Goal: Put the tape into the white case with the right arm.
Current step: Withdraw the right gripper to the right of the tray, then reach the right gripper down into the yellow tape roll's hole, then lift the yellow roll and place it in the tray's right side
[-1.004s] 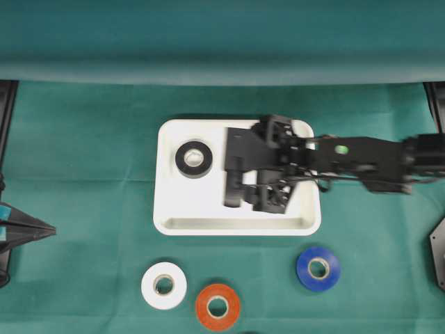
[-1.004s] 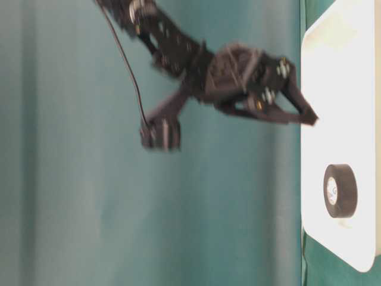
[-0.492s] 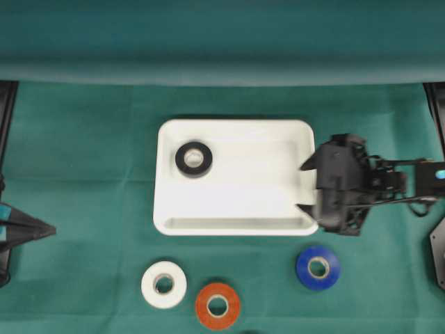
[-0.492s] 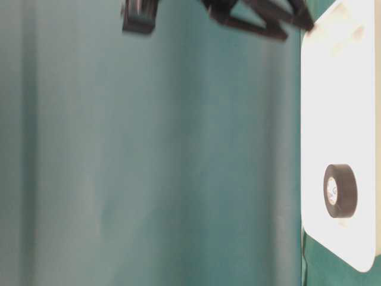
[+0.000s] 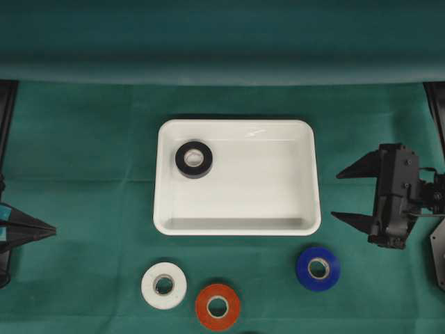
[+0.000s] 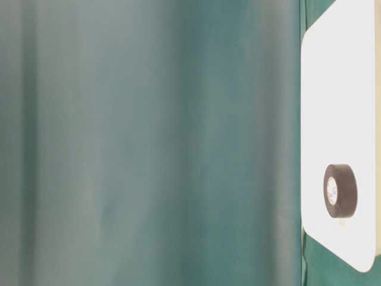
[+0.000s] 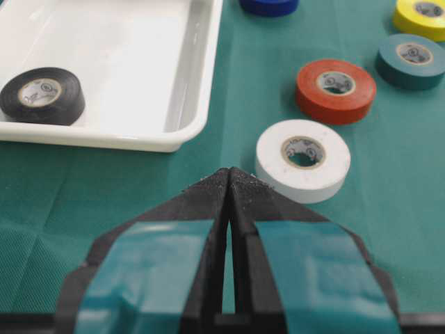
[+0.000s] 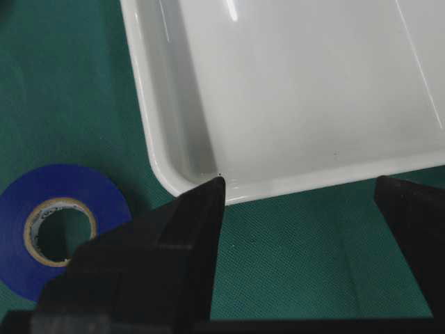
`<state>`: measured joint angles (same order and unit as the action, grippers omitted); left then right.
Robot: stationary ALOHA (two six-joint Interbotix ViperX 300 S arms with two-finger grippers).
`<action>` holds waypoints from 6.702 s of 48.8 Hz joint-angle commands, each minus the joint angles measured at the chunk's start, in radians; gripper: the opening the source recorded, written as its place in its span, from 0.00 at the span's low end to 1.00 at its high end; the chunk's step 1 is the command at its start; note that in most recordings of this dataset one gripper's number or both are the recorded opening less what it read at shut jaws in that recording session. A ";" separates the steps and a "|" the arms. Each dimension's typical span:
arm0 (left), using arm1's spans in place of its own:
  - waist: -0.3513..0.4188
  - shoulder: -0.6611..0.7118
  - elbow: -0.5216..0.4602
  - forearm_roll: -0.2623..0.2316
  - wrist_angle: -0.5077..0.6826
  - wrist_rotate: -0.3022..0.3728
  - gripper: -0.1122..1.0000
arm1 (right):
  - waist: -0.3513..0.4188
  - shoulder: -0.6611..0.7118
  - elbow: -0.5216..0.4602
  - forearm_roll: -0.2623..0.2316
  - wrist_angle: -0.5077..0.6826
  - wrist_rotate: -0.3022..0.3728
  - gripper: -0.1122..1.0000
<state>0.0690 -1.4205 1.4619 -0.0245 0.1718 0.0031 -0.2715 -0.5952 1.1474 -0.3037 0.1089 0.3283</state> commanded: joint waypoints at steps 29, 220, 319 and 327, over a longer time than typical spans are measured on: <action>0.003 0.008 -0.011 0.000 -0.009 0.002 0.10 | 0.370 0.008 0.018 0.005 -0.011 0.021 0.65; 0.003 0.008 -0.009 0.000 -0.009 -0.005 0.10 | 0.770 0.575 -0.522 0.009 0.311 0.020 0.11; 0.003 0.008 -0.008 0.000 -0.009 -0.006 0.10 | 0.058 0.491 -0.468 -0.156 0.321 0.017 0.11; 0.003 0.008 -0.008 -0.002 -0.009 -0.006 0.10 | 0.048 0.489 -0.463 -0.156 0.319 0.017 0.11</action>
<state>0.0706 -1.4220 1.4634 -0.0245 0.1718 -0.0031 -0.2148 -0.0782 0.6918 -0.4571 0.4357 0.3436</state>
